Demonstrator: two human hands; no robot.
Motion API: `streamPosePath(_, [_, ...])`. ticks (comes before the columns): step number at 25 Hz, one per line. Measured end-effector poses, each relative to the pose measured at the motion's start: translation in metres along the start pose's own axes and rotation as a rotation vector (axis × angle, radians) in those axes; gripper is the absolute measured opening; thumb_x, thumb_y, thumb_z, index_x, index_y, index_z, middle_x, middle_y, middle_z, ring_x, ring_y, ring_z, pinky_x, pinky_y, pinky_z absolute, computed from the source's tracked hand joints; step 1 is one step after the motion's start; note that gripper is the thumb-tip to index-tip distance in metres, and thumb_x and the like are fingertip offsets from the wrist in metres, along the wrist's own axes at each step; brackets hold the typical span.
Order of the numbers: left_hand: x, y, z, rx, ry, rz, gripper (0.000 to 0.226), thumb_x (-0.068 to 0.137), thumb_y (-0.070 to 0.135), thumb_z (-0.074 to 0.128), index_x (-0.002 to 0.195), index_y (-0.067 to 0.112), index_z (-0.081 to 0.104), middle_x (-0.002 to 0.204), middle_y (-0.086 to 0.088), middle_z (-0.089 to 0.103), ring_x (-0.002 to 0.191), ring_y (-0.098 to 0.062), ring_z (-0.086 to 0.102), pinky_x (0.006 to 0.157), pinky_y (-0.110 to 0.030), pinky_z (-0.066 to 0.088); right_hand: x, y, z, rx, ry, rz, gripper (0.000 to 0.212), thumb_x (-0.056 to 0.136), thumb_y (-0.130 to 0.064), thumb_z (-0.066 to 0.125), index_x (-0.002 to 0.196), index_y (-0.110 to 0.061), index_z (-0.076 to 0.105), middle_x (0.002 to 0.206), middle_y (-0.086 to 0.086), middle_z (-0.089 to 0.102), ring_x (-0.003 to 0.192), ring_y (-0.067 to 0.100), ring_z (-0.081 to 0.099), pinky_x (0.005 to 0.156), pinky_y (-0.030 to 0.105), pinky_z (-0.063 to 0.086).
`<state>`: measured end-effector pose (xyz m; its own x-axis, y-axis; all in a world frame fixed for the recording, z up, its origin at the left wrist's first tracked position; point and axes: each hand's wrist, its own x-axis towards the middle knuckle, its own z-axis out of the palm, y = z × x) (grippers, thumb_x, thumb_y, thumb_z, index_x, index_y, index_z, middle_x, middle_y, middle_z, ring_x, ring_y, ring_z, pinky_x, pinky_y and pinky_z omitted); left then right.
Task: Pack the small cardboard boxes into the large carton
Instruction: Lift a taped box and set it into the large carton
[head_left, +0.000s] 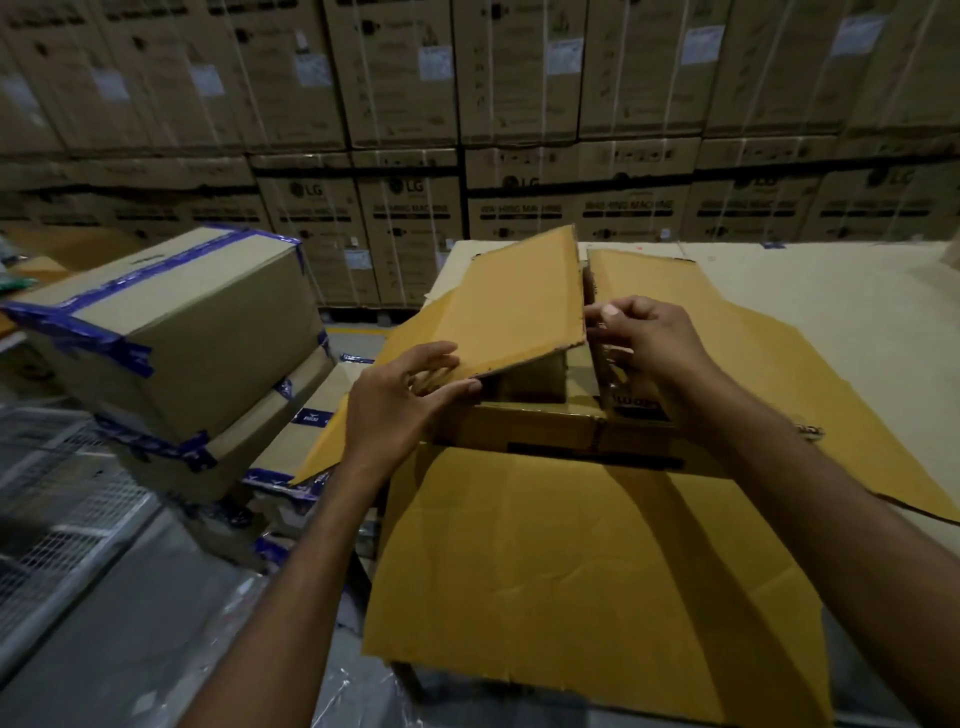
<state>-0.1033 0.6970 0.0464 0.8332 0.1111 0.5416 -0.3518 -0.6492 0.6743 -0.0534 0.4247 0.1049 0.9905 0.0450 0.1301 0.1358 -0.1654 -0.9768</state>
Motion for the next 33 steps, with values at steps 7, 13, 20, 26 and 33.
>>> streamPosePath(7, [-0.008, 0.002, 0.000, -0.062, 0.334, 0.110, 0.046, 0.094, 0.022, 0.072, 0.139, 0.019, 0.063, 0.124, 0.008, 0.071, 0.107, 0.004, 0.069, 0.083, -0.034, 0.063, 0.022, -0.012, 0.081, -0.050, -0.490, -0.094, 0.069, 0.097, 0.015, 0.040, 0.144, -0.033, 0.055, 0.144, -0.011, 0.060, 0.132, 0.004, 0.053, 0.103, 0.031, 0.048])
streamPosePath(13, [-0.007, -0.013, -0.029, 0.097, 0.548, -0.104, 0.075, 0.088, 0.029, 0.080, 0.153, 0.029, 0.043, 0.112, 0.018, 0.070, 0.092, 0.000, 0.069, 0.076, -0.031, 0.062, 0.039, -0.003, 0.143, -0.280, -0.523, -0.190, 0.066, 0.095, 0.008, 0.047, 0.148, -0.030, 0.055, 0.160, -0.002, 0.041, 0.148, 0.019, 0.034, 0.116, 0.042, 0.040])
streamPosePath(20, [-0.032, -0.066, -0.021, 0.083, 0.334, -0.562, 0.047, 0.082, 0.047, 0.081, 0.122, 0.029, 0.065, 0.114, 0.005, 0.056, 0.102, -0.018, 0.062, 0.076, -0.039, 0.057, 0.045, 0.017, 0.165, -0.634, -0.556, -0.328, 0.043, 0.101, 0.003, 0.048, 0.135, -0.013, 0.069, 0.150, 0.004, 0.058, 0.144, 0.021, 0.046, 0.117, 0.028, 0.030])
streamPosePath(26, [-0.035, -0.067, -0.022, -0.015, 0.188, -0.441, 0.023, 0.095, 0.042, 0.068, 0.113, 0.029, 0.075, 0.118, 0.008, 0.069, 0.110, -0.014, 0.061, 0.083, -0.032, 0.051, 0.037, 0.018, 0.137, -0.578, -0.298, -0.196, 0.043, 0.100, -0.008, 0.054, 0.136, -0.027, 0.066, 0.148, 0.001, 0.058, 0.118, 0.016, 0.059, 0.087, 0.027, 0.047])
streamPosePath(33, [-0.003, -0.023, -0.008, -0.061, 0.014, -0.216, 0.025, 0.097, 0.043, 0.066, 0.117, 0.031, 0.075, 0.119, 0.017, 0.070, 0.111, 0.004, 0.058, 0.088, -0.019, 0.045, 0.001, 0.010, 0.038, -1.062, 0.049, -0.414, 0.044, 0.094, -0.025, 0.072, 0.136, -0.029, 0.063, 0.157, -0.002, 0.047, 0.148, 0.023, 0.034, 0.117, 0.047, 0.035])
